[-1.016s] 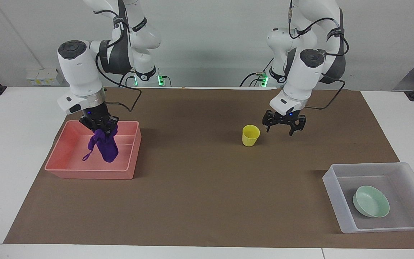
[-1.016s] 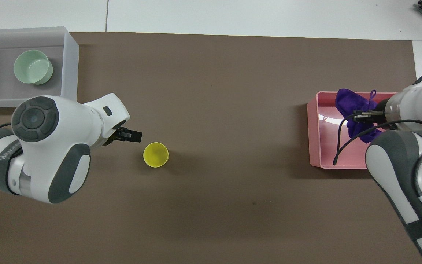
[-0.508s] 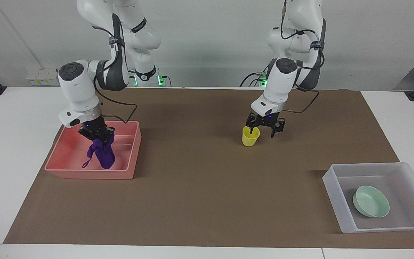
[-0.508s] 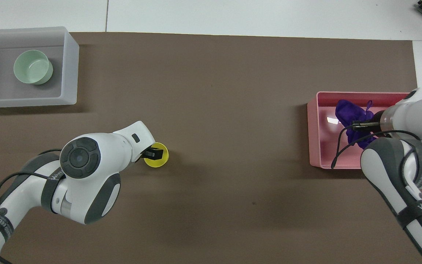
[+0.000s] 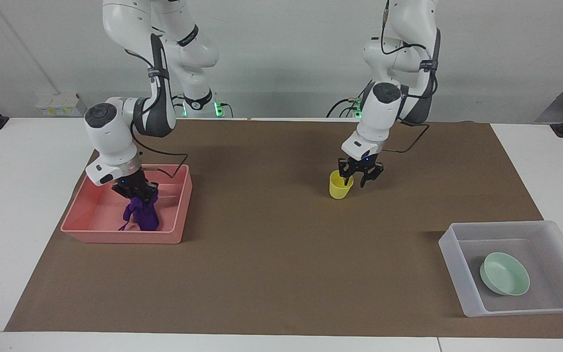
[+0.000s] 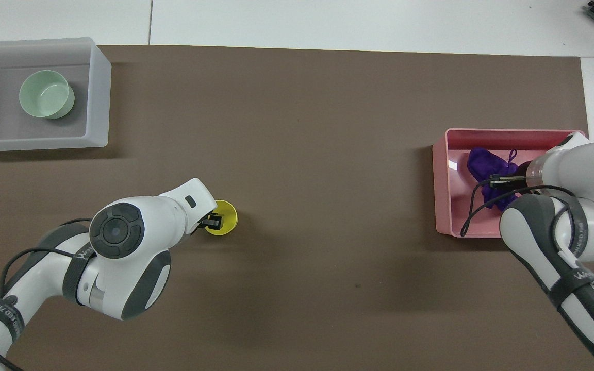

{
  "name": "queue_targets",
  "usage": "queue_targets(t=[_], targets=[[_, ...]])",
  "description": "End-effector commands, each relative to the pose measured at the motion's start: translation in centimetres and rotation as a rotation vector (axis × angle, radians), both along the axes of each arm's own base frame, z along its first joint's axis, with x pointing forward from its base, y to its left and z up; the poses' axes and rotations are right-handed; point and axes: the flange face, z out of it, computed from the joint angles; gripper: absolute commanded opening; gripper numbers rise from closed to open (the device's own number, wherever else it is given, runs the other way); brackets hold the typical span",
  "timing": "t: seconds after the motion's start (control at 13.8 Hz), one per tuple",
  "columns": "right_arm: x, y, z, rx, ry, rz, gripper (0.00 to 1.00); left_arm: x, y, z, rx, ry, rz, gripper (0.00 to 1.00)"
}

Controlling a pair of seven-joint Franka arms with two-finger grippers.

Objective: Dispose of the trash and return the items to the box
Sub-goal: 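Grasp the yellow cup with the left gripper and lift it, then place the yellow cup into the green bowl in the clear box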

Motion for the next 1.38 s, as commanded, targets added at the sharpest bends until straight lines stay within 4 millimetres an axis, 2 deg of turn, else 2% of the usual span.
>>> queue_targets(t=[0.0, 0.15, 0.29, 0.36, 0.44, 0.65, 0.8, 0.87, 1.09, 1.23, 1.31], targets=[[-0.3, -0.8, -1.2, 0.018, -0.003, 0.006, 0.0, -1.0, -0.5, 0.5, -0.025, -0.011, 0.088, 0.0], [-0.6, -1.0, -1.8, 0.019, -0.011, 0.001, 0.04, -0.3, -0.8, 1.1, -0.029, -0.015, 0.087, 0.0], [-0.5, -1.0, -2.4, 0.022, -0.007, 0.002, 0.36, 0.7, -0.9, 2.1, -0.029, -0.016, 0.085, 0.0], [-0.5, -1.0, -2.4, 0.022, -0.005, -0.001, 0.61, 1.1, -0.5, 2.8, -0.028, -0.016, 0.094, 0.0], [-0.5, -1.0, -2.4, 0.023, -0.005, -0.006, 0.79, 1.7, -0.2, 3.8, -0.03, -0.022, 0.102, 0.0], [-0.5, -1.0, -2.3, 0.022, -0.007, -0.008, 0.99, 6.7, 5.2, 8.2, -0.027, -0.056, 0.138, 0.0], [-0.4, -1.0, -1.8, 0.02, -0.014, -0.006, 1.0, 10.1, 8.5, 10.1, -0.022, -0.083, 0.141, 0.0], [-0.4, -0.9, -1.4, 0.019, -0.017, -0.005, 1.0, 11.2, 9.8, 10.8, -0.023, -0.097, 0.157, 0.0], [-0.2, -0.7, 0.0, 0.014, -0.038, -0.009, 1.0, 15.3, 15.9, 12.9, -0.011, -0.128, 0.189, 0.0], [-0.2, 0.0, 1.9, 0.01, -0.062, -0.016, 1.0, 18.2, 19.5, 14.9, 0.002, -0.113, 0.201, 0.0], [-0.1, 0.3, 2.9, 0.009, -0.065, -0.023, 1.0, 19.5, 21.5, 15.3, 0.009, -0.111, 0.203, 0.0]])
